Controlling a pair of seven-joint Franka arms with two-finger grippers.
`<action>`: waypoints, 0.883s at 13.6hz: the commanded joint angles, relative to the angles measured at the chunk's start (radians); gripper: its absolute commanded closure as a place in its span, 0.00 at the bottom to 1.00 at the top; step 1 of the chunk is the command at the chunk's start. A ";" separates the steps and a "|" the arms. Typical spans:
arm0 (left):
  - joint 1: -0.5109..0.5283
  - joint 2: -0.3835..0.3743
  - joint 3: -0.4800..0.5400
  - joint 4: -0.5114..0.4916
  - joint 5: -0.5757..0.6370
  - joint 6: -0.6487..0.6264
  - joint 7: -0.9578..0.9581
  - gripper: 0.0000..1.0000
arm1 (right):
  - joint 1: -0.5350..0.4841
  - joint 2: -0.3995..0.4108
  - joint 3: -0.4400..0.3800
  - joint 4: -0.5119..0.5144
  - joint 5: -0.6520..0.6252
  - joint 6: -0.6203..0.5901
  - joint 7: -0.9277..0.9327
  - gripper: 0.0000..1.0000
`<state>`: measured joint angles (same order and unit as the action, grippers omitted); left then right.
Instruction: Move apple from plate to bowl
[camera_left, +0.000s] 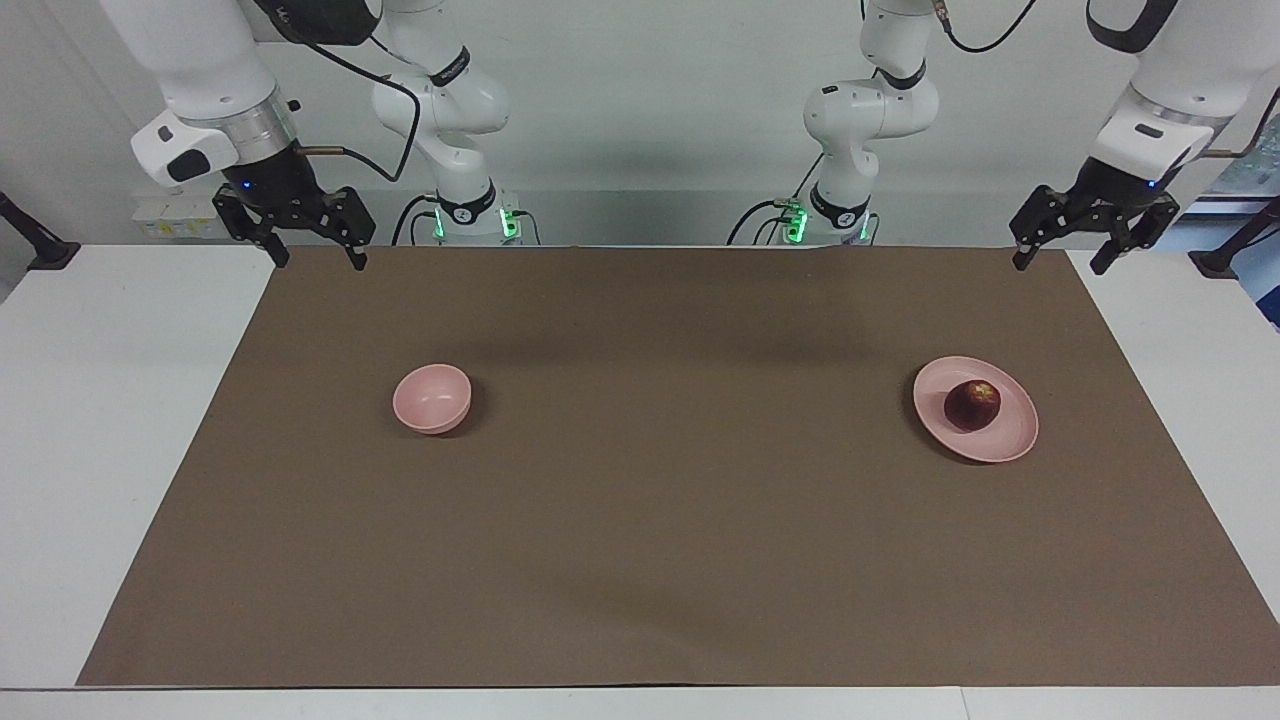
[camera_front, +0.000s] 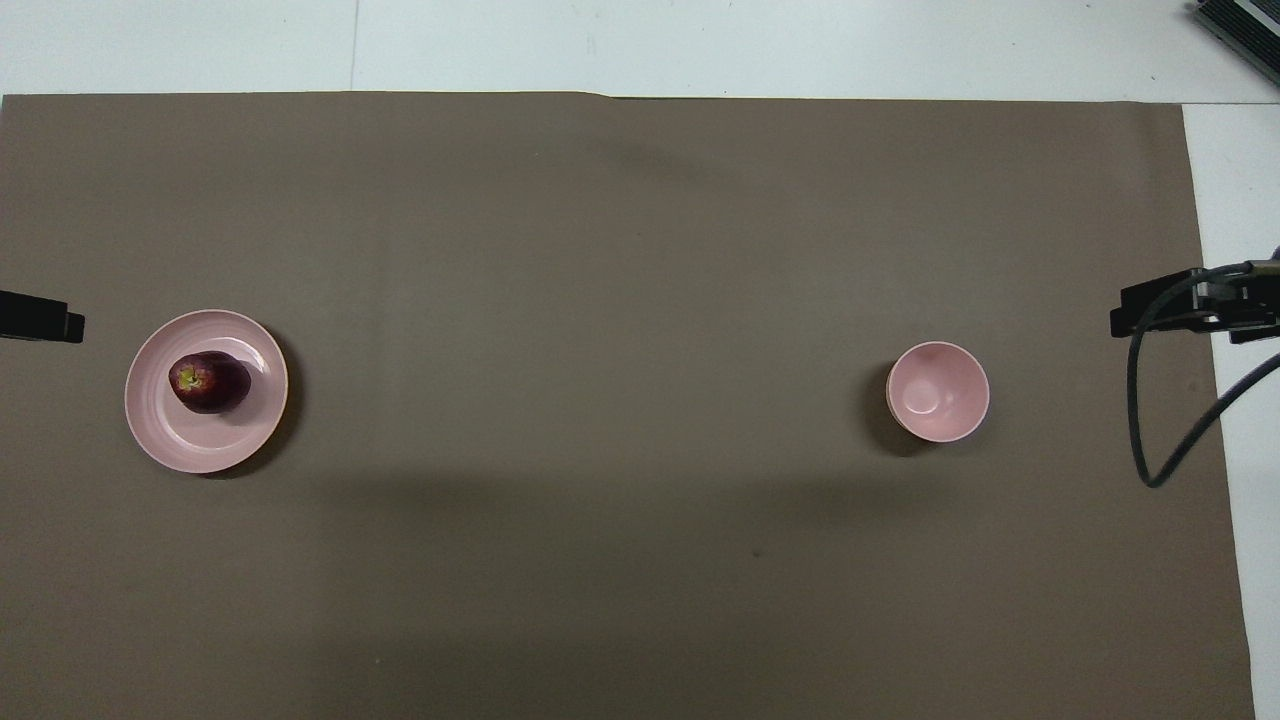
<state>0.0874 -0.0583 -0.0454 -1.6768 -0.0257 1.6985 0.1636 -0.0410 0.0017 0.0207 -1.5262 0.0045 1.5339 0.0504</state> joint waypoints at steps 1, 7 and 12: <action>0.012 -0.012 -0.005 -0.183 -0.008 0.210 0.031 0.00 | -0.005 -0.015 0.004 -0.018 0.000 0.006 0.011 0.00; 0.032 0.129 -0.005 -0.300 -0.011 0.430 0.060 0.00 | -0.005 -0.014 0.004 -0.018 -0.001 0.006 0.011 0.00; 0.072 0.181 -0.005 -0.434 -0.011 0.590 0.119 0.00 | -0.017 -0.014 -0.001 -0.018 -0.001 0.008 0.013 0.00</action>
<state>0.1302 0.1397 -0.0431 -2.0648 -0.0258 2.2522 0.2452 -0.0444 0.0017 0.0177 -1.5262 0.0045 1.5340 0.0504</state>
